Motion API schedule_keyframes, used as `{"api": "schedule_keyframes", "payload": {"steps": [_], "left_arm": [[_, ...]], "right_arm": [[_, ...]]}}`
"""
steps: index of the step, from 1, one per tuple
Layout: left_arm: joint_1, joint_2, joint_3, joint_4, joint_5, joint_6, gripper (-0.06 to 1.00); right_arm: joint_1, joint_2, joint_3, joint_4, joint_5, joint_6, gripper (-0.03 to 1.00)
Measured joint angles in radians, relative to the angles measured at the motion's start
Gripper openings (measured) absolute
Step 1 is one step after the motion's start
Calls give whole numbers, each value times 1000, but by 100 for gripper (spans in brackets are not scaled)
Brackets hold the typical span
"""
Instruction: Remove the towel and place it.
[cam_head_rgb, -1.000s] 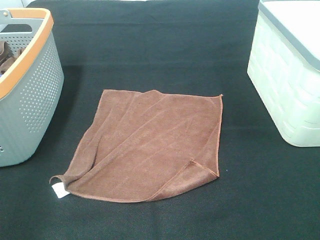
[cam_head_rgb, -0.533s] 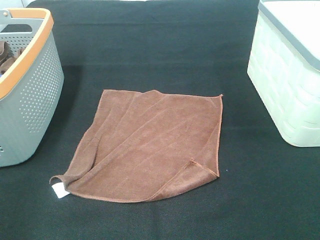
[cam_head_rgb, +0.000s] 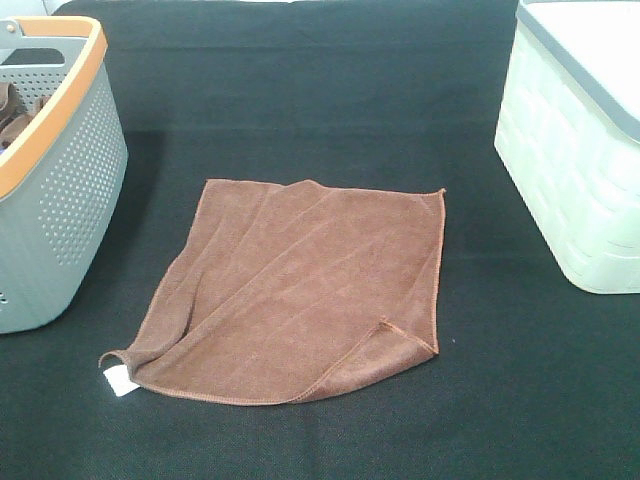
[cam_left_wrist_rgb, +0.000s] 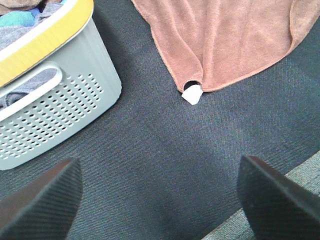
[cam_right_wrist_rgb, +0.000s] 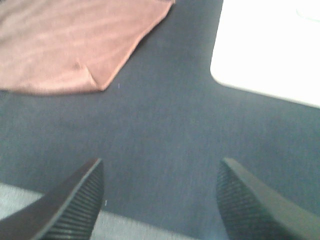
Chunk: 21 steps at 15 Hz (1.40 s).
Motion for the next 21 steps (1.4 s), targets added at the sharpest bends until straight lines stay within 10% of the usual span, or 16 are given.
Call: {"api": "schedule_keyframes", "payload": {"steps": [17,21], "left_arm": [[7,-4,3,-80,-3,63,80],[175,-27,3,-80,-3,64,80]], "right_arm": [[0,0,32,0,-63,0,62],[-8,0,32,0,-63,0,62]]}}
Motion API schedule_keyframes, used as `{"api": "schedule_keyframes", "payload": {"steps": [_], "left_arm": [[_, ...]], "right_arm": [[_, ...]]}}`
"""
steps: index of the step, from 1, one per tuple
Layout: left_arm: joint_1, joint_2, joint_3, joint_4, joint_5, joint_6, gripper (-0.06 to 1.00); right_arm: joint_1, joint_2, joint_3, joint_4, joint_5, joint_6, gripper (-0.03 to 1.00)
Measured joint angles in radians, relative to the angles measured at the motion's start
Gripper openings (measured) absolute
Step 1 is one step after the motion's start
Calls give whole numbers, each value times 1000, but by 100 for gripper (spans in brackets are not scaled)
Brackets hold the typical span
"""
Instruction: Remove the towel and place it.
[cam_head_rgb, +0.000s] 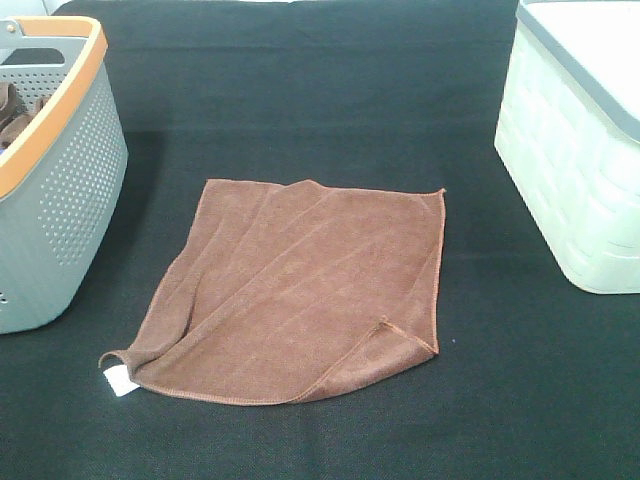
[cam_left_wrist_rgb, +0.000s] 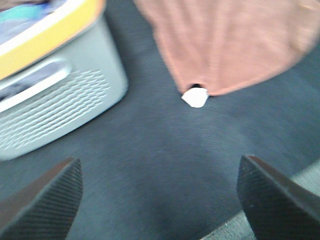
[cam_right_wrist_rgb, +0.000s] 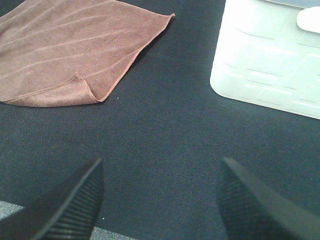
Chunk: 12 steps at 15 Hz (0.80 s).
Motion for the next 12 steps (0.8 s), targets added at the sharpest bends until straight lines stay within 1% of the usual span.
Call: {"api": "schedule_keyframes", "payload": {"steps": [2,3,4,5,7,9,12], "left_arm": [[143,-5,0,0,0,0,80],[212,-5,0,0,0,0,80],[300,-7,0,0,0,0,80],[333,-16,0,0,0,0,80],[347,-101,0,0,0,0,80],[347,-199,0,0,0,0,80],[347,-229,0,1,0,0,80]], "right_arm": [[-42,-1,0,0,0,0,62],[-78,-1,0,0,0,0,62],[-132,-1,0,0,0,0,62],[-173,-1,0,0,0,0,62],[-256,-1,0,0,0,0,62],[-270,-1,0,0,0,0,62],[-270,-4,0,0,0,0,62]]}}
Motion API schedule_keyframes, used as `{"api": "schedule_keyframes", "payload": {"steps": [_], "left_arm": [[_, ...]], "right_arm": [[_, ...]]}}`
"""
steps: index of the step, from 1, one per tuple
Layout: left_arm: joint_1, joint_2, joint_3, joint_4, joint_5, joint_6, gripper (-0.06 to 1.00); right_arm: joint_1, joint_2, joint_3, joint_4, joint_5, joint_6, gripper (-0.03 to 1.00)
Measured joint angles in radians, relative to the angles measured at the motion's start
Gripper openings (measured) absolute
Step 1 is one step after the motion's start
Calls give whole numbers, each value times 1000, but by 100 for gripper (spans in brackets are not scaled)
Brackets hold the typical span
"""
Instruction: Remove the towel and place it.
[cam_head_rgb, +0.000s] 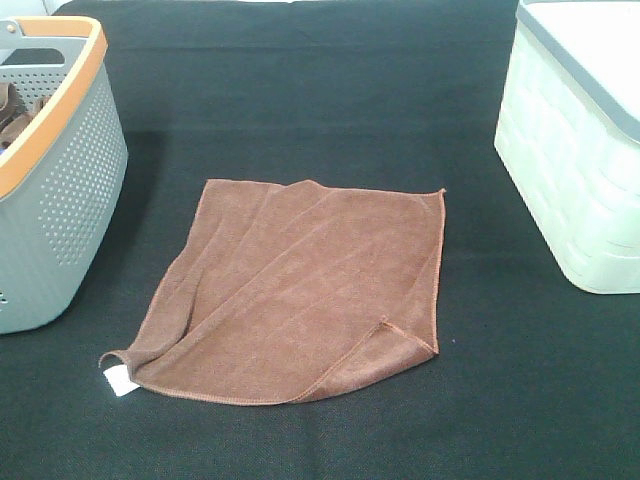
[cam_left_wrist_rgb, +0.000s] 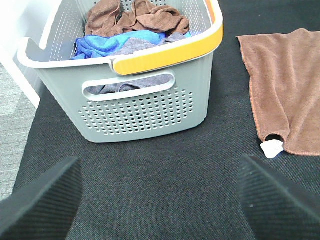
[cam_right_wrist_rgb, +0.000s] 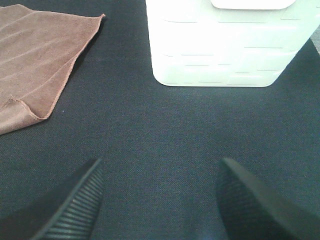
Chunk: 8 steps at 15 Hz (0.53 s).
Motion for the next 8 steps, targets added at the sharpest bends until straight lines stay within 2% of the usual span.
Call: {"api": "schedule_keyframes", "payload": {"steps": [8], "left_arm": [[0,-1,0,3,0,0,80]], "right_arm": [[0,-111,4,0,-1,0,62]]}}
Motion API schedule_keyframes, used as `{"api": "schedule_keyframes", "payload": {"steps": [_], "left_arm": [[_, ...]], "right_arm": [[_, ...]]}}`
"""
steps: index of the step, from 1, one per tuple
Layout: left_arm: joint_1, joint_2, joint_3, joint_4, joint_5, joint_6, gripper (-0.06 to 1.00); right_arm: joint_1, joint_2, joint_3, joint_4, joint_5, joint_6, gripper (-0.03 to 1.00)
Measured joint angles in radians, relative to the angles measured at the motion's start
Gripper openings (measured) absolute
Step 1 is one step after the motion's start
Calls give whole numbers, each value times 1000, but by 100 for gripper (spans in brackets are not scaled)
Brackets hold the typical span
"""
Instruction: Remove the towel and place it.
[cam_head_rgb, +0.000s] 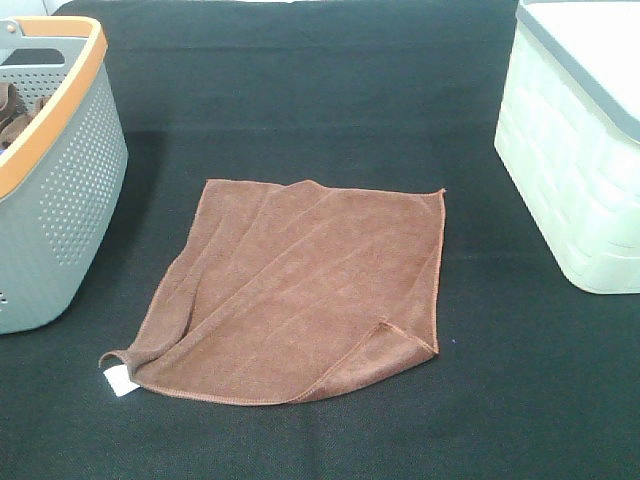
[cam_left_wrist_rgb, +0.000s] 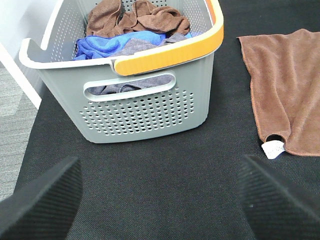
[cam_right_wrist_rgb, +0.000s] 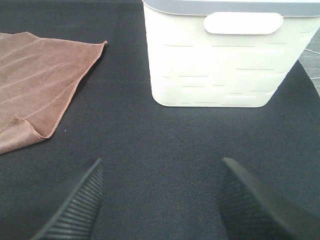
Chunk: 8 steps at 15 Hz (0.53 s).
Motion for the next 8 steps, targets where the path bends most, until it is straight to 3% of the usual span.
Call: {"api": "schedule_keyframes", "payload": {"steps": [8], "left_arm": [[0,0,0,1,0,0,80]], "right_arm": [[0,-2,0,0,0,0,62]]}}
